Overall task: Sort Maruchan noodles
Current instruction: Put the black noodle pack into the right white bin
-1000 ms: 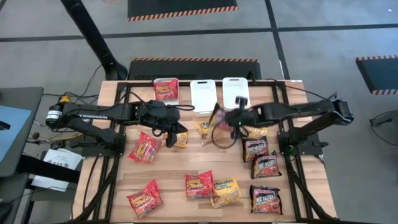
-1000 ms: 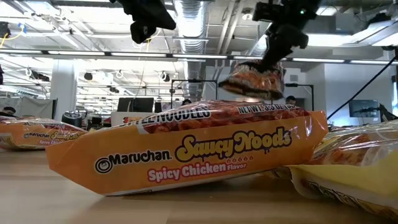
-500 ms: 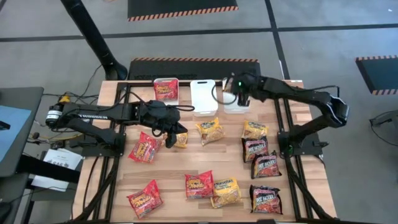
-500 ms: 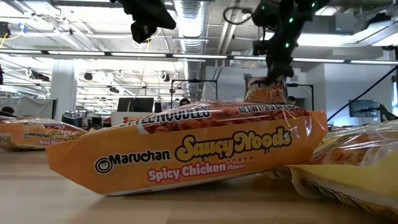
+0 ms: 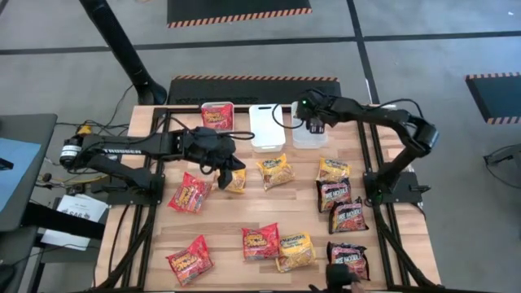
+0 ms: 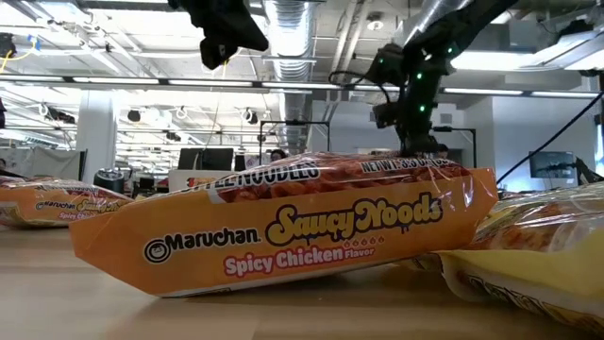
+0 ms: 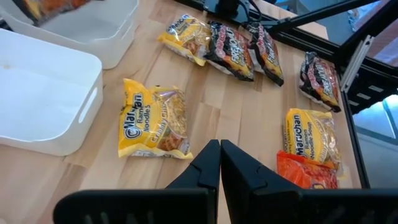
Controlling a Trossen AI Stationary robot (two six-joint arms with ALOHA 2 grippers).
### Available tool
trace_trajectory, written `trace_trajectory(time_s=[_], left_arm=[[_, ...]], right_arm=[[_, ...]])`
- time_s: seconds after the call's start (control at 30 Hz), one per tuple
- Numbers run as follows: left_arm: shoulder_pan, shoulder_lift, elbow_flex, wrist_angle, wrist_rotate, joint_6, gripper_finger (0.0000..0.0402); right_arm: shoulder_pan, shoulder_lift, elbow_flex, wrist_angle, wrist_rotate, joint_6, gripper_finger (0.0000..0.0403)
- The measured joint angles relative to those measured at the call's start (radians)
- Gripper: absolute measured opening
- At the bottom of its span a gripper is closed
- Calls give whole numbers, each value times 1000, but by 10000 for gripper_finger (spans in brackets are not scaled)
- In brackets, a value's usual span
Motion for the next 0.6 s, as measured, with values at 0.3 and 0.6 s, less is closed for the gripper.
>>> trace_trajectory(time_s=[0.3, 0.6], left_arm=[[13, 0, 0, 0, 0, 0, 0], [13, 0, 0, -8, 0, -8, 0]], right_arm=[[10, 86, 0, 100, 89, -30, 29], [10, 102, 0, 112, 115, -51, 93]])
